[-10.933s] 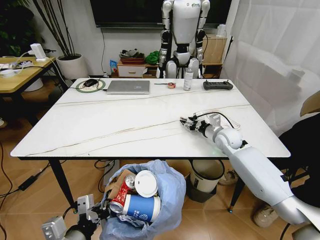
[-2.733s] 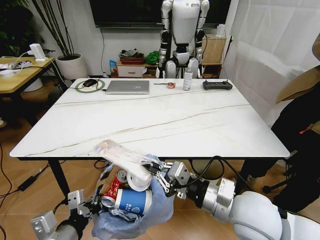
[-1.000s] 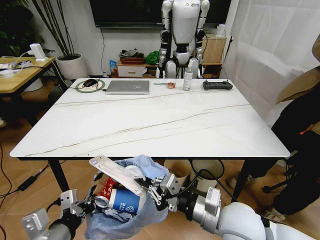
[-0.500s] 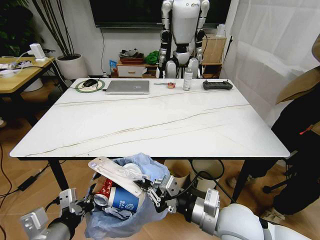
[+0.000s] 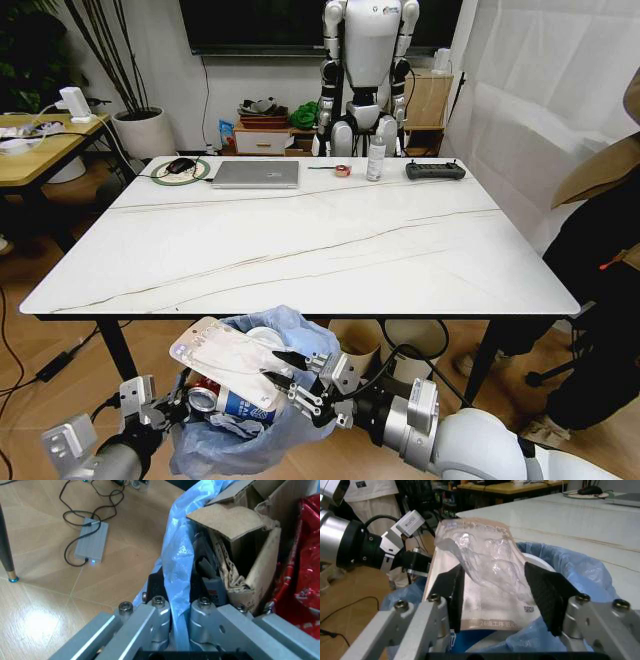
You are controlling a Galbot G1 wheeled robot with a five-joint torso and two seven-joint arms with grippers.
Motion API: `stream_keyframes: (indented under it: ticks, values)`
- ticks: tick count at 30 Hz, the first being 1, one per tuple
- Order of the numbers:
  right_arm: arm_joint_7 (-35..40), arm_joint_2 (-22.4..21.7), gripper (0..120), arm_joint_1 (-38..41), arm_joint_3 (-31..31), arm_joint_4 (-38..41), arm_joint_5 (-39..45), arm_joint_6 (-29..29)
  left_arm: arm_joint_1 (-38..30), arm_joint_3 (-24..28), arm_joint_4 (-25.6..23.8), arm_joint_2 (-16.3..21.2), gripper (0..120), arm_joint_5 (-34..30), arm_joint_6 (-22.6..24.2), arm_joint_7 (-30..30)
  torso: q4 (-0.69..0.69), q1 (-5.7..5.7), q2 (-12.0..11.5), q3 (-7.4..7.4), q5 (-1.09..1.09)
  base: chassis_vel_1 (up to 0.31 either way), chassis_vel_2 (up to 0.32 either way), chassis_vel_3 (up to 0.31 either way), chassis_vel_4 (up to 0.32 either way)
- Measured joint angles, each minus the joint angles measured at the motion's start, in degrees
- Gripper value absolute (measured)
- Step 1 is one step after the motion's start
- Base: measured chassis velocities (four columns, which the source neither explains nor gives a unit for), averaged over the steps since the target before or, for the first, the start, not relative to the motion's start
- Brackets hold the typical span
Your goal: Pick up the trash bin and place the trash from the table into it.
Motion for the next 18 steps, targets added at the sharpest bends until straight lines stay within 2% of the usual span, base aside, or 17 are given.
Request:
stream_keyframes:
  ticks: [7,8,11,14,18]
  values:
    - [-0.02,-0.28,72,-0.07,-0.3,0.0,-0.02,0.02,-0.31,-0.04,0.2,0.04,0,-0.33,0.01,-0.13,0.0,0.0,0.0,0.0,0.0,0.0,0.0,0.0,0.0]
    - [-0.02,-0.34,78,-0.15,-0.31,0.0,-0.02,0.03,-0.31,-0.06,0.23,0.05,0,-0.36,0.02,-0.15,0.0,0.0,0.0,0.0,0.0,0.0,0.0,0.0,0.0]
    - [-0.02,-0.51,85,-0.27,-0.31,0.0,-0.08,0.08,-0.35,-0.1,0.25,0.06,0,-0.38,0.01,-0.15,0.0,0.0,0.0,0.0,0.0,0.0,0.0,0.0,0.0]
    - [-0.02,-0.98,97,-0.74,-0.04,0.11,-0.16,0.14,-0.42,-0.13,0.35,0.04,0,-0.45,0.02,-0.17,0.0,0.0,0.0,0.0,0.0,0.0,0.0,0.0,0.0]
    - [0.17,-1.45,100,-2.55,2.0,0.19,-0.1,0.29,-0.28,-0.08,0.4,-0.01,0,-0.37,0.05,-0.19,0.0,0.0,0.0,0.0,0.0,0.0,0.0,0.0,0.0]
